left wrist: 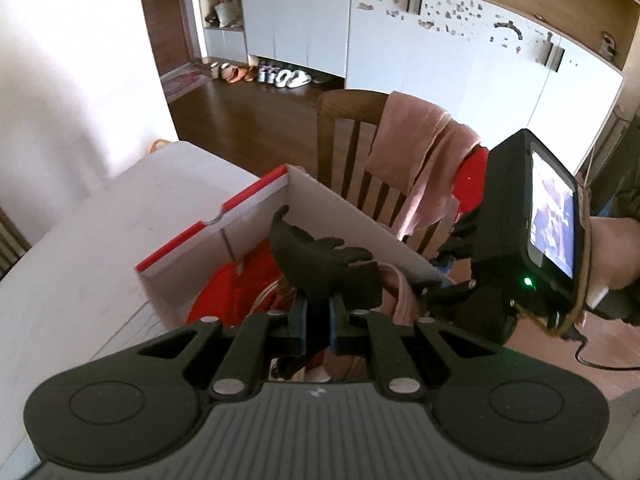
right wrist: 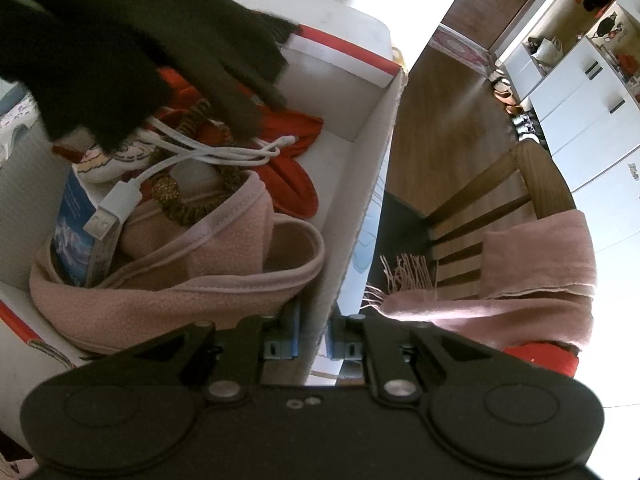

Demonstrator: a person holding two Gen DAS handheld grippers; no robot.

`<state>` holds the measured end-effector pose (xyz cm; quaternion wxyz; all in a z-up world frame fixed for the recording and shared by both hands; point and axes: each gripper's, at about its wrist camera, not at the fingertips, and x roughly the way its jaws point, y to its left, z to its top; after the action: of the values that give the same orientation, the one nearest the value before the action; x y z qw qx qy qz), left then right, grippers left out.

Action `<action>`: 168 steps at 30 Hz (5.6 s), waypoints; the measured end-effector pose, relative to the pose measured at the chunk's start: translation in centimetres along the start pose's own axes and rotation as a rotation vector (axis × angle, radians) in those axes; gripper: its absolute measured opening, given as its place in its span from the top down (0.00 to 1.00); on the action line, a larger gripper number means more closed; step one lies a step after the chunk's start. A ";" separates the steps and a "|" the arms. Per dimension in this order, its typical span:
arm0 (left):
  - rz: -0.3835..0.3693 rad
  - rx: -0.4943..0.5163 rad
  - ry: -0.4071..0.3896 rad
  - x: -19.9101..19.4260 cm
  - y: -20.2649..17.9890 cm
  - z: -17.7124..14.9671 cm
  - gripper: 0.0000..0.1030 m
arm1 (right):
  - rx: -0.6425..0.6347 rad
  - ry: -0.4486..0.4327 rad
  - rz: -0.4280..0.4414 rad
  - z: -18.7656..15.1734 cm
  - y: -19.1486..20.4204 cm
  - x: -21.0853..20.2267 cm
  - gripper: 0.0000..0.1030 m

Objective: Organize objects
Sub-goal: 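Lift the black gloves with the left gripper and carry them over the box, then lower the black gloves into the box and open the left gripper, then move the left gripper to the mat and grasp the black USB cable, then lift the black cable with the left gripper and carry it over the box, then lower the black cable into the box and open the left gripper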

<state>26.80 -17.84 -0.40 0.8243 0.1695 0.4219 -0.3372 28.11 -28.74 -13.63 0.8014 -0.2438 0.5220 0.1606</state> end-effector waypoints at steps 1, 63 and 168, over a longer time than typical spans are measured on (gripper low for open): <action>-0.005 0.004 0.002 0.5 -0.2 0.1 0.91 | 0.001 0.000 0.001 0.0 0.0 0.0 0.90; 0.242 -0.333 0.093 -6.3 10.4 -14.8 0.48 | -0.003 0.002 -0.003 -0.4 -0.1 0.2 0.90; 0.201 -0.101 0.175 7.0 3.8 2.3 0.88 | -0.004 0.004 -0.004 0.1 -0.2 0.6 0.90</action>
<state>33.68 -19.28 -4.77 0.8215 0.1980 0.4895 -0.2153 28.62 -28.86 -14.12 0.8002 -0.2467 0.5229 0.1592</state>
